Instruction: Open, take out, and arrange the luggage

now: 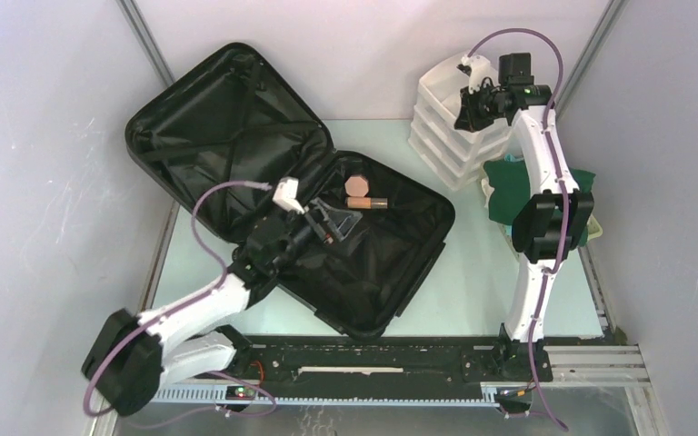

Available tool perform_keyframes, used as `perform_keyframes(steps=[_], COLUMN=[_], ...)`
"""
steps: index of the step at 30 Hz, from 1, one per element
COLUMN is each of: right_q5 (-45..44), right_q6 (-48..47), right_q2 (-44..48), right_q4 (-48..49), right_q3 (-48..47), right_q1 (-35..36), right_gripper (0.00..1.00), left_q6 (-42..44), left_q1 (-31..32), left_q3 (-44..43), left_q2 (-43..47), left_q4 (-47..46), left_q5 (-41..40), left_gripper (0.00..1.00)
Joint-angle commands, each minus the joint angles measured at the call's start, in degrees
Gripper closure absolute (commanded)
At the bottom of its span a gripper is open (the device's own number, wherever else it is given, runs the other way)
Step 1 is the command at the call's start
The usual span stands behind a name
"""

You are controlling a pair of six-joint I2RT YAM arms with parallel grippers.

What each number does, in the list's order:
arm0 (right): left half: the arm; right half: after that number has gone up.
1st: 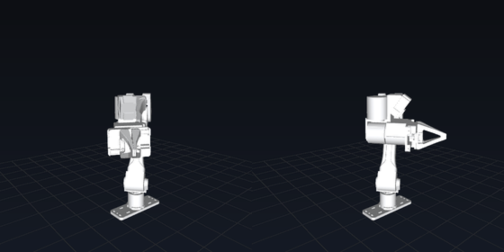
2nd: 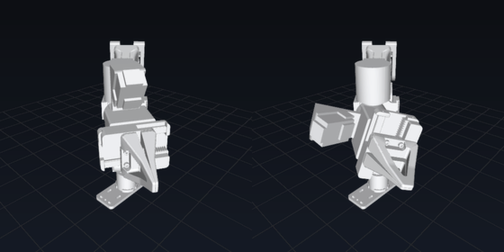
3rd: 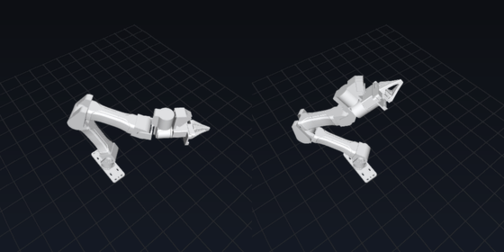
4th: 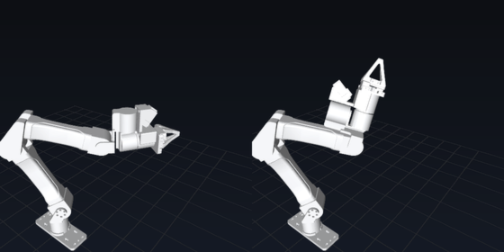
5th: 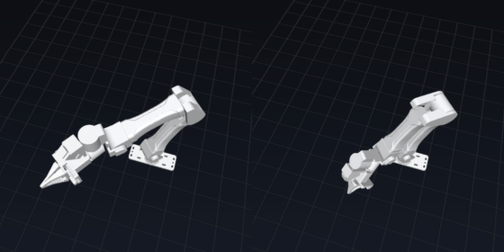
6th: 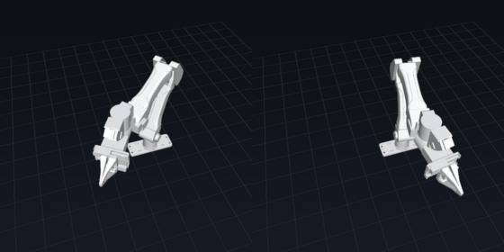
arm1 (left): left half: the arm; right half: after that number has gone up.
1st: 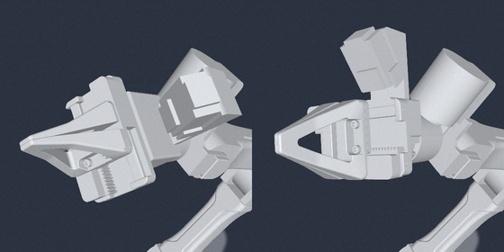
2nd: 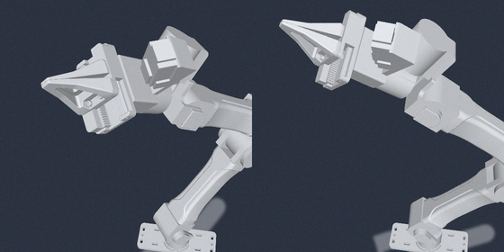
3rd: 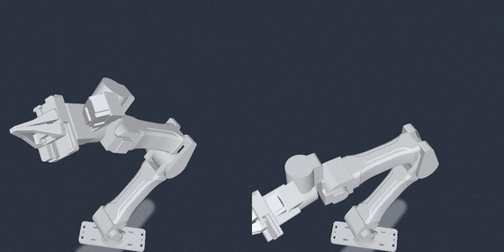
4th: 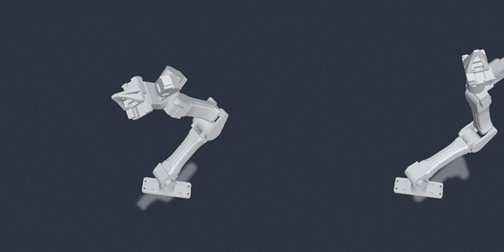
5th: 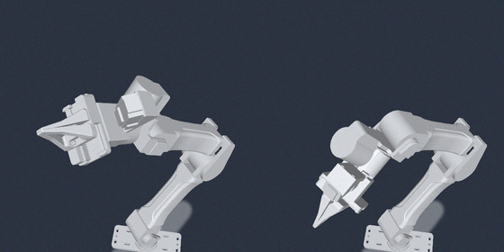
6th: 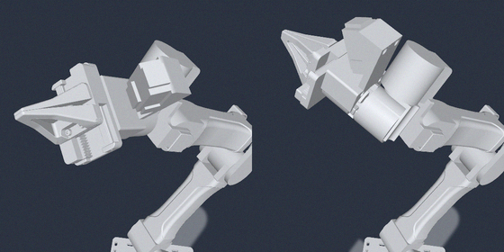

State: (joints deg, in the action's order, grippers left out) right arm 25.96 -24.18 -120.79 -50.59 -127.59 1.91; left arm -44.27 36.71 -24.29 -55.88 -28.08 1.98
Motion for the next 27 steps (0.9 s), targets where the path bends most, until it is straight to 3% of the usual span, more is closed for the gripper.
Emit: perform_keyframes(steps=[1,14,18,23,27], right_q5=[10.23,17.41,19.69,21.50,22.73], right_q6=[7.85,14.63,15.47,16.07,16.15], right_q2=[8.34,9.42,9.35,9.64,10.02], right_q4=[3.08,4.73,4.47,4.70,4.59], right_q3=[-4.47,-6.00,-5.85,-5.65,-5.65], right_q1=[-0.48,-3.90,-4.66,-5.78,-6.93], right_gripper=[1.00,1.00,1.00,1.00,1.00], left_q6=[-8.58,-22.07,-24.48,-25.32,-27.45], left_q1=[-0.19,0.98,1.15,0.96,0.15], left_q3=[-11.93,-37.51,-45.31,-54.34,-60.33], left_q2=[-11.26,-44.51,-53.34,-61.08,-66.46], left_q4=[-14.85,-22.55,-22.98,-23.43,-23.87], left_q5=[7.75,6.97,6.81,5.88,5.44], left_gripper=[0.06,0.05,0.00,0.00,0.07])
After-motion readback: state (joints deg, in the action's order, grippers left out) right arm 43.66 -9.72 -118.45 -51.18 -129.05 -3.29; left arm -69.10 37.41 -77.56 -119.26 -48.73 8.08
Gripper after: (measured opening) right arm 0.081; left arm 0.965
